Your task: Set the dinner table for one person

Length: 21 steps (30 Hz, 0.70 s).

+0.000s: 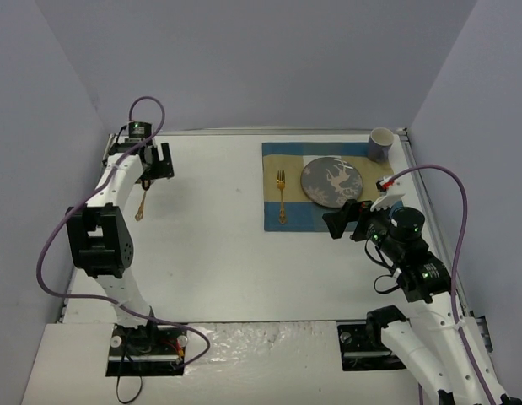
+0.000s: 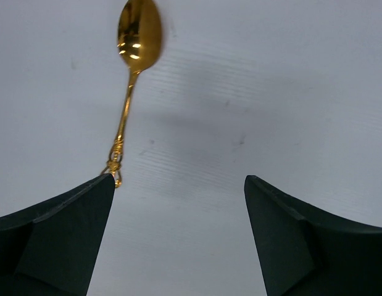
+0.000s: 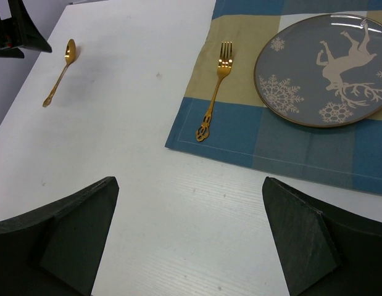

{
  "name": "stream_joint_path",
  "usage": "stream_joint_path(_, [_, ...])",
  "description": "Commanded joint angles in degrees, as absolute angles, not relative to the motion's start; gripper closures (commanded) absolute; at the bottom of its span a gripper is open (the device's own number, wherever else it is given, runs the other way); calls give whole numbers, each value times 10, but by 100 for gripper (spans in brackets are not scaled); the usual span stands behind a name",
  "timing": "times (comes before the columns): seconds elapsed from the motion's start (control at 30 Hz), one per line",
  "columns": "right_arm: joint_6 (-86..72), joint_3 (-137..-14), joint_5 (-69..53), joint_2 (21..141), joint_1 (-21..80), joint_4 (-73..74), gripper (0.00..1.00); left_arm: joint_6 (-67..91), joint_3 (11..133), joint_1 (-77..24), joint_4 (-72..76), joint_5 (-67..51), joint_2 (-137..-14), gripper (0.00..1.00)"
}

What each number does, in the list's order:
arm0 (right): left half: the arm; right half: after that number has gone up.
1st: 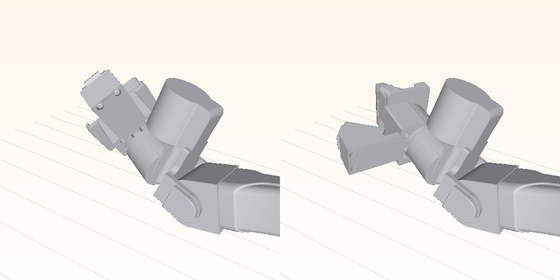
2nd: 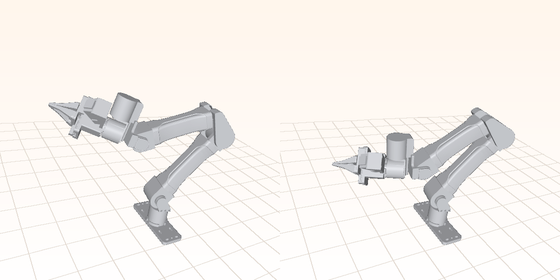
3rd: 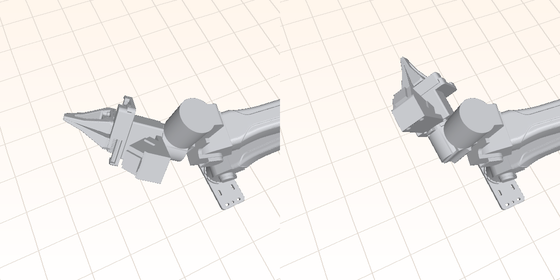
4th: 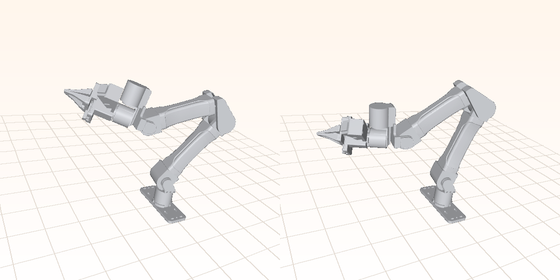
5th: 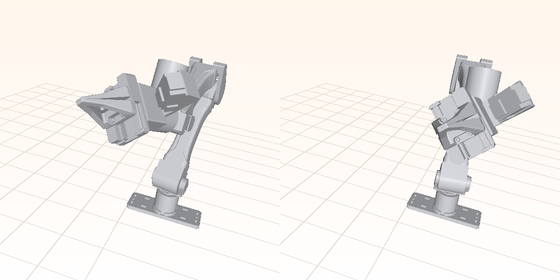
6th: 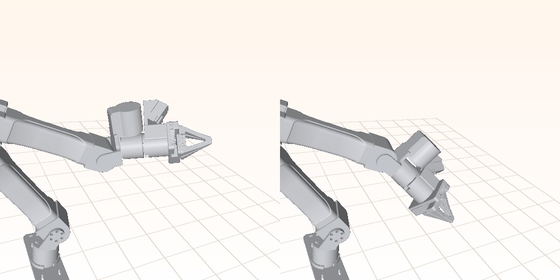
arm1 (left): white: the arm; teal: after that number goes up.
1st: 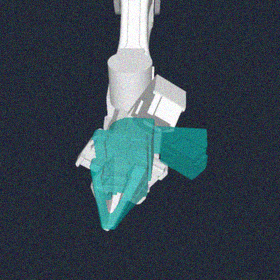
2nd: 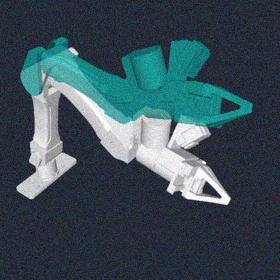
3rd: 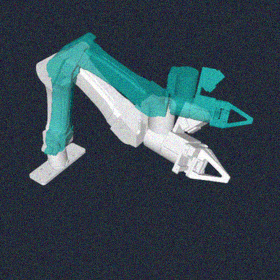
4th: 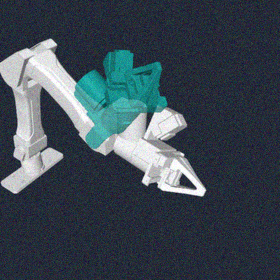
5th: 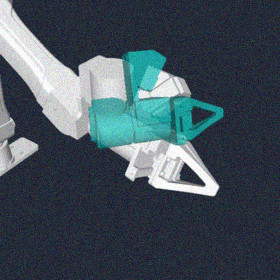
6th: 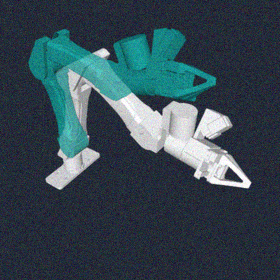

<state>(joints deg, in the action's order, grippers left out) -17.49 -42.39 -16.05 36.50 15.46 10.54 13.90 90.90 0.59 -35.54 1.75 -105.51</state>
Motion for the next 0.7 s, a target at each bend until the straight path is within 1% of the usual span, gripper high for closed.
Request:
stream_joint_path(0.0, [-163, -449, -179, 379, 157, 69, 0, 75, 922, 42, -347, -30, -1076, 21])
stream_joint_path(0.1, [-161, -446, -181, 381, 157, 68, 0, 60, 952, 62, -354, -41, -1120, 29])
stream_joint_path(0.2, [-163, -445, -180, 379, 157, 69, 0, 56, 984, 75, -368, -50, -1169, 33])
stream_joint_path(0.37, [-165, -440, -176, 379, 157, 68, 0, 50, 1019, 99, -379, -69, -1208, 39])
stream_joint_path(0.43, [-165, -439, -177, 383, 157, 68, 0, 51, 1025, 112, -378, -81, -1221, 41])
stream_joint_path(0.5, [-166, -440, -177, 388, 157, 66, 0, 51, 1030, 118, -377, -91, -1235, 45])
stream_joint_path(0.67, [-169, -442, -177, 394, 157, 62, 0, 47, 1034, 123, -376, -107, -1253, 50])
